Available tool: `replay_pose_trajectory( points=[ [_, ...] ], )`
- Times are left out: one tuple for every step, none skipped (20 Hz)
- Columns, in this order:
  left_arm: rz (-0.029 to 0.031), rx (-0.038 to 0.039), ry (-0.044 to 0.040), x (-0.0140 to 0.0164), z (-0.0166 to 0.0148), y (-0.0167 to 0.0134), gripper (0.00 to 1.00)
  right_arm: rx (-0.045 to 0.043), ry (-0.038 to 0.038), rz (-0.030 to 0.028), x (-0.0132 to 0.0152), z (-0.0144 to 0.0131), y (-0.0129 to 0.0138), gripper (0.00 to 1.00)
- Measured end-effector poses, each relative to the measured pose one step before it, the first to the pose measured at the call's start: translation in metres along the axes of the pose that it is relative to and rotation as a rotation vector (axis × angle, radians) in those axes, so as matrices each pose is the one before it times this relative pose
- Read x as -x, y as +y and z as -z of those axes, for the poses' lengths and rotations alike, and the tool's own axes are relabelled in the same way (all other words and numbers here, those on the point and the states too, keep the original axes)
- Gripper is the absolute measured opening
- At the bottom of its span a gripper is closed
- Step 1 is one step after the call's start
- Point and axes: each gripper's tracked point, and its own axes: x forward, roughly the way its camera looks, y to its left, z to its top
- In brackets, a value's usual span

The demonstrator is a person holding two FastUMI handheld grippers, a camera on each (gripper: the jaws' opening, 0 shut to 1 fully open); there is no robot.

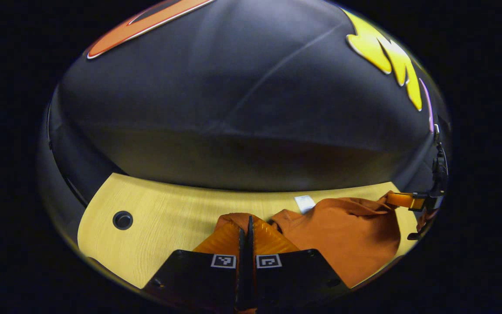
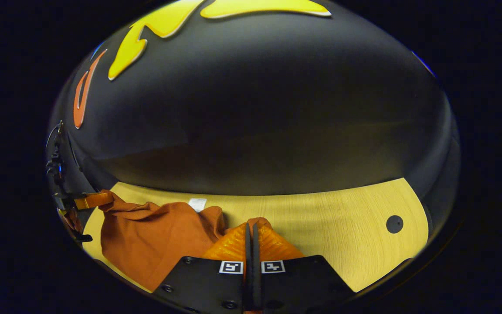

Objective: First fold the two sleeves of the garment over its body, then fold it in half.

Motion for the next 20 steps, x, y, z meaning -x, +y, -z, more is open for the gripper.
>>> replay_pose_trajectory(
  points=[
    [-0.01814,0.00423,0.00576,-0.00386,0.0054,0.0006,0.03,0.00429,0.00356,0.02257,-0.00917,0.00514,-0.00178,0.0],
    [-0.01278,-0.00246,0.00398,-0.00206,0.00209,0.00131,0.03,0.00429,-0.00743,0.01758,-0.00683,0.001,-0.00093,0.0],
    [-0.00217,-0.00437,0.00165,-0.00086,-0.00045,0.00023,0.03,0.00458,-0.00481,0.01356,-0.00459,0.00188,0.00052,0.0],
    [0.00079,-0.00118,-0.00374,-0.00158,-0.00113,-0.0015,0.04,0.00108,-0.00667,0.00327,-0.00472,0.0018,0.00362,0.0],
    [0.00381,0.00421,-0.00788,0.00119,-0.00225,-0.00034,0.05,0.00008,-0.00494,-0.00271,-0.00027,0.00207,0.00187,0.04],
    [0.00209,0.00337,-0.00696,-0.00272,0.0,-0.00002,0.08,0.00558,-0.00125,0.00395,0.00192,0.00026,0.00477,0.08],
    [-0.00843,-0.00023,-0.00661,0.00346,-0.0037,0.00148,0.25,0.00244,-0.00278,-0.00074,0.00125,-0.0015,0.0011,0.08],
    [-0.02724,-0.00313,-0.01849,0.00161,-0.0042,0.00654,0.42,0.00118,-0.00784,0.00466,0.00501,-0.00465,0.00057,0.09],
    [-0.01868,0.00809,-0.02337,0.00384,-0.00845,0.00364,0.59,-0.00128,-0.01424,-0.00054,0.00452,-0.00508,0.00194,0.15],
    [-0.0158,0.01051,-0.02507,0.00673,-0.00929,0.00261,0.72,0.0044,-0.00581,0.00778,0.00798,-0.00627,-0.00016,0.3],
    [-0.00763,0.00345,-0.01707,0.01357,-0.01164,0.00171,0.86,0.01693,-0.0125,0.00733,0.0087,-0.00703,-0.00256,0.45],
    [-0.01022,0.00424,-0.01098,0.00805,-0.00209,0.00138,1.0,0.02017,-0.00829,0.00795,0.0099,-0.00689,-0.00282,0.6],
    [-0.01421,-0.00267,-0.01338,0.01059,-0.00613,0.00239,1.0,0.01418,-0.01828,0.00518,0.01192,-0.01131,0.00187,0.75],
    [-0.01494,-0.00729,-0.02799,0.00801,-0.00673,0.00343,1.0,0.00696,-0.03071,0.00236,0.01389,-0.01321,0.00133,0.82],
    [-0.00541,-0.0051,-0.04095,0.01481,-0.01207,0.0021,1.0,0.00745,-0.03341,-0.00393,0.01639,-0.01434,0.00504,0.83],
    [-0.00055,-0.00065,-0.03969,0.01404,-0.01457,-0.00104,1.0,0.01184,-0.03842,-0.00103,0.01535,-0.01554,0.00191,0.86],
    [0.00047,-0.00149,-0.04043,0.01945,-0.01699,-0.00173,1.0,0.01241,-0.0447,-0.00687,0.01803,-0.01914,0.0042,0.84],
    [-0.00336,-0.00351,-0.04274,0.01304,-0.01415,-0.00088,1.0,0.00926,-0.04388,-0.01009,0.02044,-0.0216,0.00544,0.84],
    [-0.00793,-0.00457,-0.04994,0.01773,-0.01986,-0.00103,1.0,0.00498,-0.04574,-0.00979,0.02132,-0.02044,0.00742,0.84],
    [-0.00654,-0.00974,-0.05343,0.02101,-0.02332,-0.00255,1.0,0.00828,-0.04402,-0.00712,0.01959,-0.02109,0.00807,0.86]
  ],
)
